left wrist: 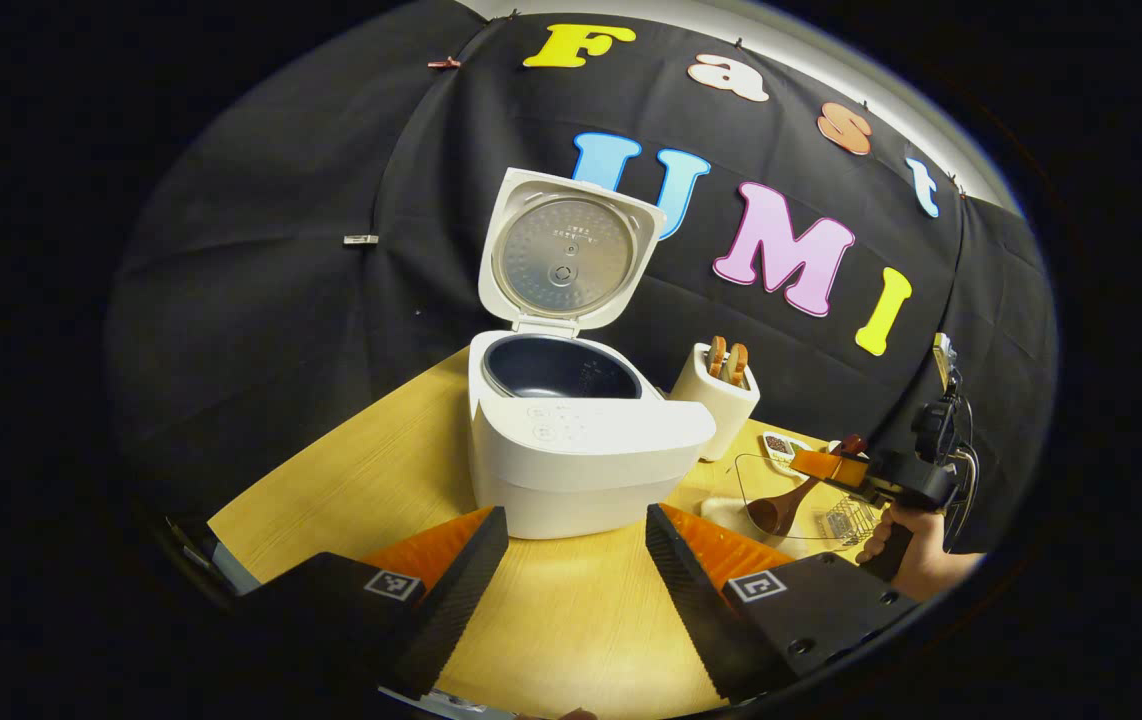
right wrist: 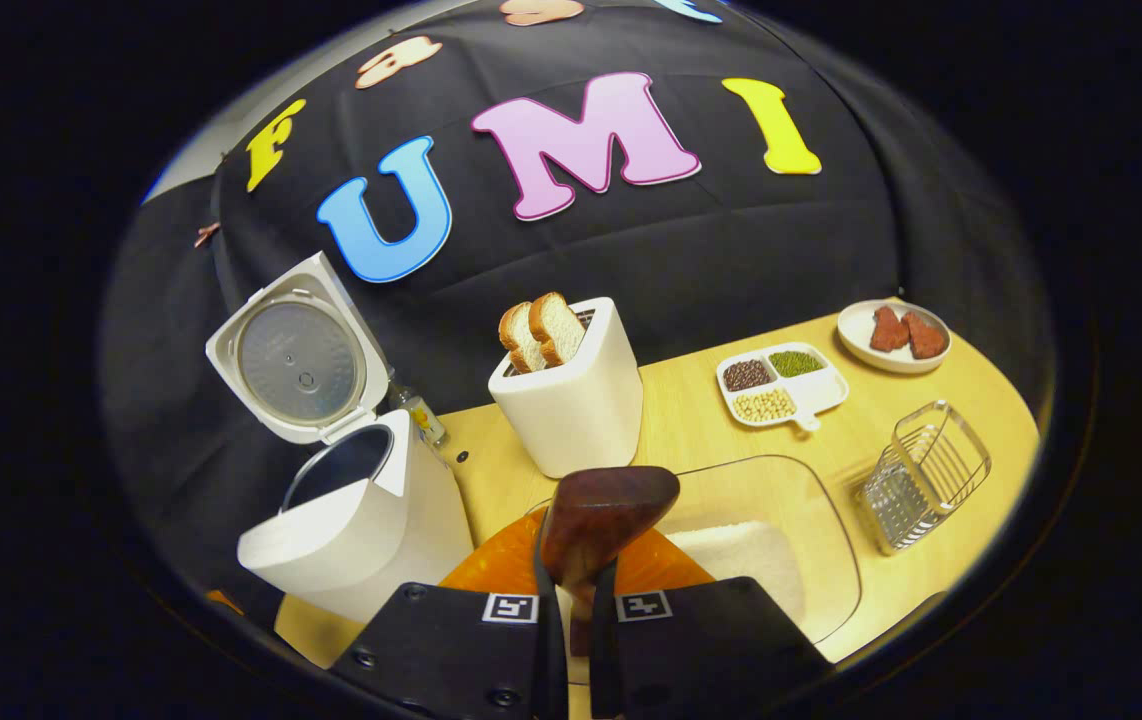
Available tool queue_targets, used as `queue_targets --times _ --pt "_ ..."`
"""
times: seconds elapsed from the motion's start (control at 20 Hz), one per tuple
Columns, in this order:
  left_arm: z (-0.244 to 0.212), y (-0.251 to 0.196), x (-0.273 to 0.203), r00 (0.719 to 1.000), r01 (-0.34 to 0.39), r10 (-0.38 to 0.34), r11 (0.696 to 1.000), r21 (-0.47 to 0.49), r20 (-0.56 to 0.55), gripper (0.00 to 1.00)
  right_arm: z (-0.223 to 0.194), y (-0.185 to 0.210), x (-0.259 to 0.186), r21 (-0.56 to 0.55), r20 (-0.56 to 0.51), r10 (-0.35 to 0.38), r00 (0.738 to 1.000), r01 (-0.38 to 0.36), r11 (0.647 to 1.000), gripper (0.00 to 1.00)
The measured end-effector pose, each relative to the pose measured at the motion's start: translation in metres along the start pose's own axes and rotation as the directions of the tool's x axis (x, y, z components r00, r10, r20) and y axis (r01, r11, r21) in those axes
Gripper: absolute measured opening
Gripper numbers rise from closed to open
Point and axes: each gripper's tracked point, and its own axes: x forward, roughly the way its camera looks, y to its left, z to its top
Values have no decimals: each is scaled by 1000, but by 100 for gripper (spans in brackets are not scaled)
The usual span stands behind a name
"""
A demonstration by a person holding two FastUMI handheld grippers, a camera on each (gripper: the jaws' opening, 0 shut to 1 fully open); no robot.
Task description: Close the left gripper, press the button to open the rice cooker; take a wooden spoon from the chopstick holder with the right hand, scoop a spoonful of rice and pour it into the rice cooker, then put the wooden spoon back into the chopstick holder.
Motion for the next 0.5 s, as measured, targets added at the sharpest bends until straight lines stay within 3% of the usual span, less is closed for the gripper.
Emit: queue_targets --times 0.25,0.5 --pt "3 -3 3 1000 8 -8 1000 2 0 96 2 -10 9 194 -63 -12 998 24 981 13" --pt "6 -5 5 1000 13 -13 1000 -6 4 96 15 -17 -6 285 -45 -14 999 26 958 13"
